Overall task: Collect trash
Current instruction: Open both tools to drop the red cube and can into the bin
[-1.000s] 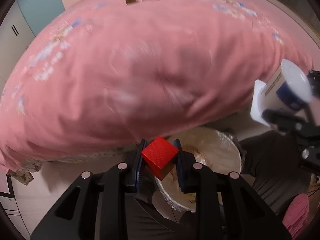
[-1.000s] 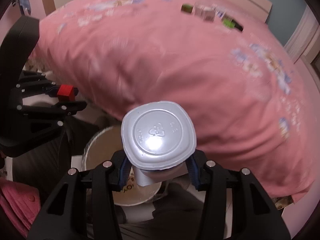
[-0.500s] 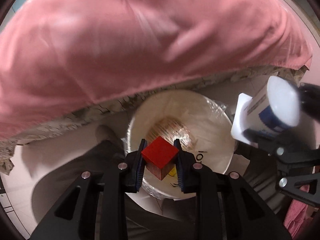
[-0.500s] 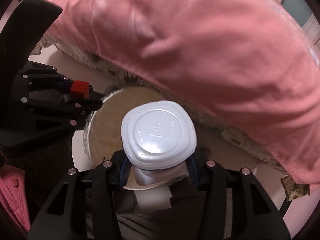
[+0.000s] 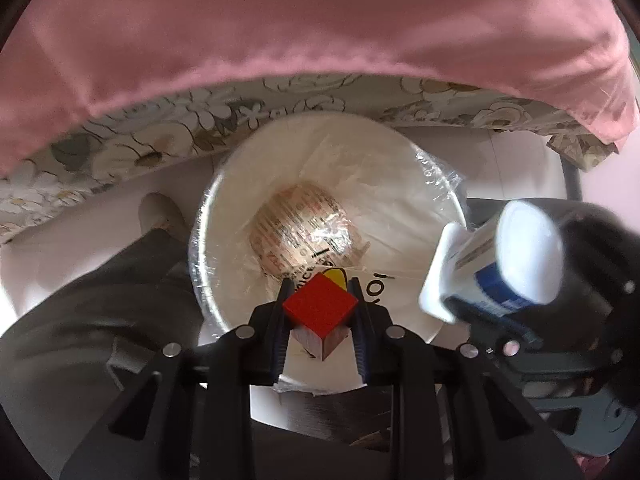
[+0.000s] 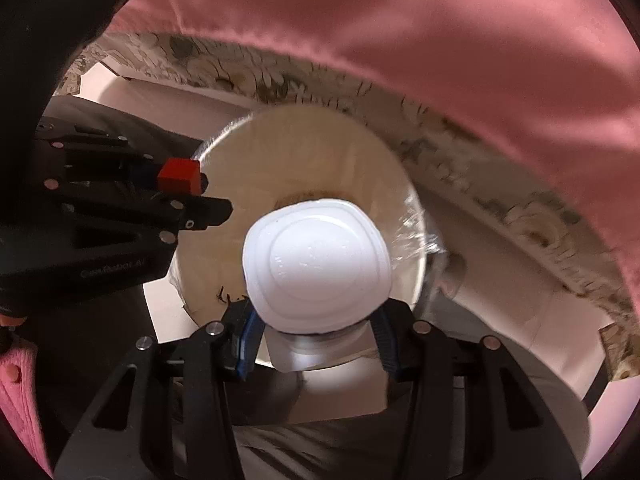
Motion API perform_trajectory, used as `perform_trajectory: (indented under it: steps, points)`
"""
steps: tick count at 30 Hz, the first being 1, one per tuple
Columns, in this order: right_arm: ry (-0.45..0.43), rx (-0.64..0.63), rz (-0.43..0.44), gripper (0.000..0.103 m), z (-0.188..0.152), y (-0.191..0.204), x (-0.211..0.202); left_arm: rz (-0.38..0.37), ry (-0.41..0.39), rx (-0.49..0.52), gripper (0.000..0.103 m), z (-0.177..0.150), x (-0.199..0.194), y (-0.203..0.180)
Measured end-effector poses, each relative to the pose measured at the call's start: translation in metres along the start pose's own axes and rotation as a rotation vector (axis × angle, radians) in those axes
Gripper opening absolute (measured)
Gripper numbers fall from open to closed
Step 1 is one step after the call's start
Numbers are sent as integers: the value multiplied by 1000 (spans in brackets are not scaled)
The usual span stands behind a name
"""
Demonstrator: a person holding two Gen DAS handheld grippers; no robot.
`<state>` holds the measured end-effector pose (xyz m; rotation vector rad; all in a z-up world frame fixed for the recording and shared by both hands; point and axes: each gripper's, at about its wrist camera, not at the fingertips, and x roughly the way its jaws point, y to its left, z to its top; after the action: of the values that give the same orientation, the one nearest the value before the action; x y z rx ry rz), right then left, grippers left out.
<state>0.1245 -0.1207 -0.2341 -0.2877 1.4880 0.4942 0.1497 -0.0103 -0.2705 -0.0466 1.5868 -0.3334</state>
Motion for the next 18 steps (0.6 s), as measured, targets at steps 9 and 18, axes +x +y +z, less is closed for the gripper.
perform_trajectory:
  steps: [9, 18]
  points:
    - [108, 142, 118, 49, 8, -12, 48, -50, 93, -74, 30, 6, 38, 9]
    - [179, 233, 129, 49, 16, -20, 97, -74, 148, -137, 30, 16, 74, 25]
